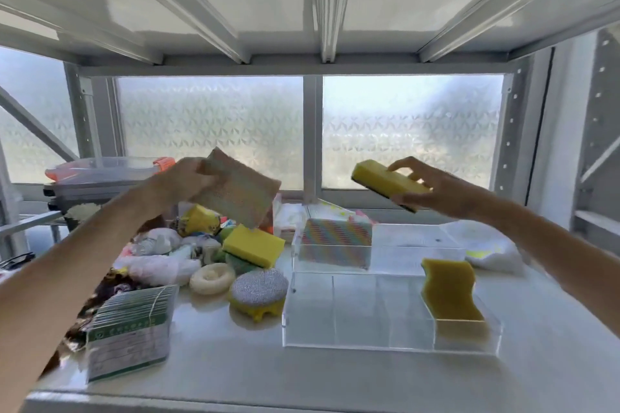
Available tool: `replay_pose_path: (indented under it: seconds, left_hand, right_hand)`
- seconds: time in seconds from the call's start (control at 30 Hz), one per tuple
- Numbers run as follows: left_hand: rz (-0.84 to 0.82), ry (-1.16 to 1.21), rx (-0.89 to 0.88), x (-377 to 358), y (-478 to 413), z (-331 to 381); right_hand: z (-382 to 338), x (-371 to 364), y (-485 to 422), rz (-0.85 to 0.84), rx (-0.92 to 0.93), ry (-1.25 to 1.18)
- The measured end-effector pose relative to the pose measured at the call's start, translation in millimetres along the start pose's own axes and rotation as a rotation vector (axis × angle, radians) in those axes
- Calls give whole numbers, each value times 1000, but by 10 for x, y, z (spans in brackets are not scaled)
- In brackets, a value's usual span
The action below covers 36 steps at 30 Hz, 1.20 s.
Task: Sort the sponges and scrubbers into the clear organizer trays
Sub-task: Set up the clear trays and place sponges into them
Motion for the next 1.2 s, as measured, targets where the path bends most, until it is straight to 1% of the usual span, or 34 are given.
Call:
replay_pose_path:
  seconds: [0.07, 0.13, 0.2, 0.27, 0.4, 0.43, 0.47, 0.53, 0.6, 0.63, 0.67, 0.73, 0.8, 0.9, 0.97, 1.07, 1.13, 1.2]
  left_hand:
    - [-42, 145, -21, -249, -22, 346]
    - [-54, 199, -21, -656, -41, 536]
    - [-27, 211, 13, -1107, -99, 527]
    - [-33, 117, 24, -1495, -140, 426]
    - [-66, -221, -13, -1830, -133, 247]
    - [-63, -288, -31, -1838, -140, 232]
    - [-47, -351, -63, -1796, -138, 234]
    - [-1, -426, -97, -1574, -168, 213]
    - [55, -402, -47, -1211, -235, 128]
    - [69, -393, -8, -1009, -248, 50]
    - [63, -412, 32, -825, -244, -62]
    - [-19, -509, 123, -565, -186, -331]
    - [-116, -599, 192, -483, -59, -564]
    - [-126, -695, 203, -502, 12, -763]
    - [-169, -682, 253, -525, -43, -868]
    - [-293, -622, 317, -597, -95, -1032]
    - [-342, -490, 379, -655, -120, -1169]
    - [-346, -446, 388, -679, -144, -1246]
  right_hand:
    - [291, 111, 115, -44, -69, 49]
    - [455, 70, 197, -80, -97, 41]
    - [573, -47, 238, -99, -107, -5]
    - [629, -190, 239, -164, -108, -30]
    - [622, -382, 224, -458, -219, -59]
    - [606, -383, 216, -484, -227, -48]
    - [584, -365, 187, -465, -210, -25]
    - [452, -293, 79, -314, -123, 33]
    - [253, -266, -121, -120, -22, 12]
    - [118, -304, -251, -57, 34, -26]
    - [-36, -389, -391, -35, 85, -59]
    - [-371, -669, -656, -102, 167, -84]
    - [-643, -1060, -933, -192, 207, -64]
    - [-965, -1679, -1278, -315, 236, 106]
    - [-1084, -2035, -1422, -410, 214, 253]
    - [-1064, -2421, -1520, -529, 101, 421]
    - [-997, -2501, -1511, -523, 72, 484]
    - [-950, -2482, -1498, -487, 65, 458]
Point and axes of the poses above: each hand's wrist, its own y-axis away from the middle knuckle, its own x-axis out of the back of the hand, z = x × y, the point moved 2 cm from there along -y, towards the middle knuckle, and after that the axes turned 12 degrees about x, right-handed, at the moved point
